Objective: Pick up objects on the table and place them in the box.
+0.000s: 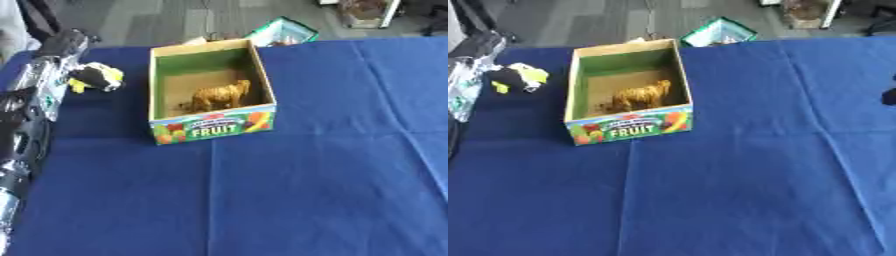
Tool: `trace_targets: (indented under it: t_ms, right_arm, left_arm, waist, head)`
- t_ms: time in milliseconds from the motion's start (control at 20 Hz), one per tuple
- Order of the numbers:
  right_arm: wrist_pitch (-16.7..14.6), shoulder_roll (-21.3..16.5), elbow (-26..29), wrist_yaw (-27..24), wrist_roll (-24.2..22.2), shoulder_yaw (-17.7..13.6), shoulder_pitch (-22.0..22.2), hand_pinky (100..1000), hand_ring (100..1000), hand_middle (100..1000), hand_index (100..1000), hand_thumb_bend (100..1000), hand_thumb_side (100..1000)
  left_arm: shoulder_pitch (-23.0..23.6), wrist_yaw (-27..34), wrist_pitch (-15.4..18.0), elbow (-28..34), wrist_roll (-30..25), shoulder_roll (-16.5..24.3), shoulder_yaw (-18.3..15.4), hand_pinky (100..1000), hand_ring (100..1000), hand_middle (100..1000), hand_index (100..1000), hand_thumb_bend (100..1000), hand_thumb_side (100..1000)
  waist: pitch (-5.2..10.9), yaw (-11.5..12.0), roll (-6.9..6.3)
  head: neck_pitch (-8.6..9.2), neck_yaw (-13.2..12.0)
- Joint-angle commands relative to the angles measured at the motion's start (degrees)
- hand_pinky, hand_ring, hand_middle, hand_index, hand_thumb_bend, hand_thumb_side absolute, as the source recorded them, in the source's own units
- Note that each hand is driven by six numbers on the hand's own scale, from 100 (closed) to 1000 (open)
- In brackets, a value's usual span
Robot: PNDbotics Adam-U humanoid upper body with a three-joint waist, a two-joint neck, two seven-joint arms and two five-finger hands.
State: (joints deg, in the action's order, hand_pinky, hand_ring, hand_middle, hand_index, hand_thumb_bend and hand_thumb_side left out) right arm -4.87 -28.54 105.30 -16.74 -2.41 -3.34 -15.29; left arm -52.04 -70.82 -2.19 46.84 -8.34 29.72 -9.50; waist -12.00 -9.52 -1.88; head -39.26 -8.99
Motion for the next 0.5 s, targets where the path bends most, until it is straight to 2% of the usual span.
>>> trace_targets:
  t_ms: [50, 500]
  right_arm:
    - [-0.1, -1.4, 0.4, 0.1, -0.3, -0.4, -0.6, 622, 585, 607, 821, 100, 321]
    - [-0.1, -1.1, 0.5, 0.2, -0.6, -0.3, -1.1, 622, 585, 606, 822, 100, 322]
  left_arm:
    - [-1.3, -0.9, -2.5, -0.3, 1.5, 1.1, -0.8, 787, 781, 795, 878, 773, 421]
    - [-1.7, 1.4, -7.2, -2.8, 6.0, 2.0, -2.1, 755, 746, 761, 869, 676, 384]
  waist:
    - [0.73, -0.2, 0.23]
    - [-0.51, -1.0, 0.08]
  head:
    - [0.43, 0.0]
    - [2.01, -0.3]
